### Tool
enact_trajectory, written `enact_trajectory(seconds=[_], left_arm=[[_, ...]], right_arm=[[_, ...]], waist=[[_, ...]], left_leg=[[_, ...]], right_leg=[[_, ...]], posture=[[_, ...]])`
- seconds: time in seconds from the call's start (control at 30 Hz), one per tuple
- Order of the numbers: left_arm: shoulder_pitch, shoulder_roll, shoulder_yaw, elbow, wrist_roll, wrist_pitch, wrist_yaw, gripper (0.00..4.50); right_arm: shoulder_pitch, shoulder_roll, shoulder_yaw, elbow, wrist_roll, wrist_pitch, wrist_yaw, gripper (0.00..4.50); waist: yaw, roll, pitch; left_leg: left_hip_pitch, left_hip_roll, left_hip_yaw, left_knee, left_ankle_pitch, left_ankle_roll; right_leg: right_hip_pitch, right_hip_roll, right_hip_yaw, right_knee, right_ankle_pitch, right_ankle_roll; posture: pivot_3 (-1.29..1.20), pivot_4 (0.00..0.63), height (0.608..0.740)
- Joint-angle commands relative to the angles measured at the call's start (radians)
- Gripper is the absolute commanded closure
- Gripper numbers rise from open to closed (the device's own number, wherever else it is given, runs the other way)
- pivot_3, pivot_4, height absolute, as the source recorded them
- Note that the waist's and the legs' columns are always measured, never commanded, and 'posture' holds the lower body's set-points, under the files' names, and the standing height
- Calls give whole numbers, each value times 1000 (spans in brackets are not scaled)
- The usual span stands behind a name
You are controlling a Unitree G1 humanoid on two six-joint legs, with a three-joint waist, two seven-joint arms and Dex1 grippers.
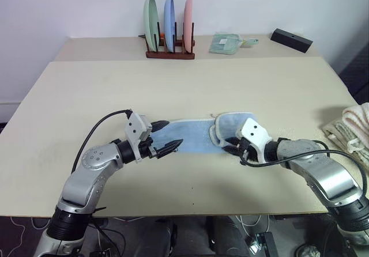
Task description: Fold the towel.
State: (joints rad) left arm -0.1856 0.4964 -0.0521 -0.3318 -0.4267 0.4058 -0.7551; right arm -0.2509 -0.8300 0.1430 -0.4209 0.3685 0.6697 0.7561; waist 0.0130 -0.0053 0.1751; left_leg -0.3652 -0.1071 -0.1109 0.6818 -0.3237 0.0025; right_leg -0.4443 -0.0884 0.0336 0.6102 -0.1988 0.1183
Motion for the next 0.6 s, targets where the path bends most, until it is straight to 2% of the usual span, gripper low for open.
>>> enact_trajectory(seconds=[0.03,0.1,0.13,0.17,0.23,0.3,0.4,0.53,0.6], left_arm=[[24,18,50,-48,-20,7,12,664],[42,21,65,-59,-27,19,21,664],[58,22,72,-67,-26,21,26,664],[68,24,77,-72,-25,22,30,664],[88,23,86,-85,-30,35,44,664],[124,24,88,-109,-35,41,52,664],[146,26,89,-126,-37,49,55,664],[172,27,80,-149,-34,53,62,664],[176,25,77,-154,-36,57,66,664]], right_arm=[[30,-49,-144,-69,62,-44,75,1671],[38,-52,-221,-72,129,-28,108,1671],[17,-29,-266,-50,176,0,96,1928],[0,-11,-294,-34,207,21,84,2348],[-40,12,-287,25,167,-3,47,3197],[-76,50,-222,122,74,-73,15,4358],[-97,81,-183,189,21,-125,11,4438],[-125,222,-118,376,-72,-243,-67,4438],[-123,250,-105,417,-91,-270,-62,4438]], waist=[[0,0,0],[1,0,0],[0,0,0],[-2,0,0],[-3,0,0],[-2,0,0],[1,0,0],[-1,0,0],[-2,1,1]], left_leg=[[0,0,0,0,-1,1],[0,0,0,0,-1,2],[0,0,0,0,-1,2],[0,0,-1,0,-1,2],[0,0,-1,0,-1,2],[0,1,-1,0,-1,2],[1,0,0,0,-1,1],[-1,0,-1,0,2,-3],[0,0,-1,0,2,-3]], right_leg=[[0,0,0,0,0,0],[0,0,0,0,0,0],[0,0,0,0,0,0],[0,0,-1,0,0,0],[0,0,0,0,0,0],[0,0,0,0,0,-1],[0,0,-1,0,0,-1],[0,0,-1,0,0,-1],[0,0,-1,0,0,-1]], posture=[[0,150,721],[0,150,721],[0,150,721],[0,150,721],[0,150,721],[0,150,721],[0,150,721],[0,150,721],[0,150,721]])
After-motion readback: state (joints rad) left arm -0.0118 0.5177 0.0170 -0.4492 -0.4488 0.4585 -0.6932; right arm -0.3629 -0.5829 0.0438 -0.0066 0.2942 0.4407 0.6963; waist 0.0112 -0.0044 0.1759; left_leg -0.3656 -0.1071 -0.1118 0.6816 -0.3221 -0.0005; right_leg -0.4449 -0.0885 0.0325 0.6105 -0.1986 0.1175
